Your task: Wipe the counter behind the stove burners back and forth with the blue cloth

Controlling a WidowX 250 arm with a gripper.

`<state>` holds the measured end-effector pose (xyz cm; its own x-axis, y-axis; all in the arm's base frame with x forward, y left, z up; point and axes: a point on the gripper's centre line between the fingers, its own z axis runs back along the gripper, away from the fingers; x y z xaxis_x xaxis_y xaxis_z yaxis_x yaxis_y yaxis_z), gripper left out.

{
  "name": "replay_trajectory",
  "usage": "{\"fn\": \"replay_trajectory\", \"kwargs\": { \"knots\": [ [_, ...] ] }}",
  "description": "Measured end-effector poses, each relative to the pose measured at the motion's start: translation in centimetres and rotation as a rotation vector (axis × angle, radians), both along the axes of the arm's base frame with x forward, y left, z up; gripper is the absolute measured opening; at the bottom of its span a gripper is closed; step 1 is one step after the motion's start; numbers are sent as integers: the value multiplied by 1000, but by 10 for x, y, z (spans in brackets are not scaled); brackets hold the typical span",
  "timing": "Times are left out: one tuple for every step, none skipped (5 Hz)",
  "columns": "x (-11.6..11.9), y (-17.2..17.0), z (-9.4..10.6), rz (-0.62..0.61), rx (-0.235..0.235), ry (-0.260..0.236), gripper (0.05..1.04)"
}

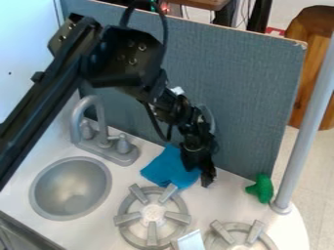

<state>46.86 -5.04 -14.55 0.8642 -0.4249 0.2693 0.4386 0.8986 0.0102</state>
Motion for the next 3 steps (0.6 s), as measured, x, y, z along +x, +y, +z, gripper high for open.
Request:
{"fn": "replay_trajectory", "kwargs": {
  "knots": [
    [2,-4,-2,-3,-5,3,1009],
    [2,-7,-2,-1,-25,2,1009],
    [1,-18,-1,-22,-66,4,1009]
  ]
}}
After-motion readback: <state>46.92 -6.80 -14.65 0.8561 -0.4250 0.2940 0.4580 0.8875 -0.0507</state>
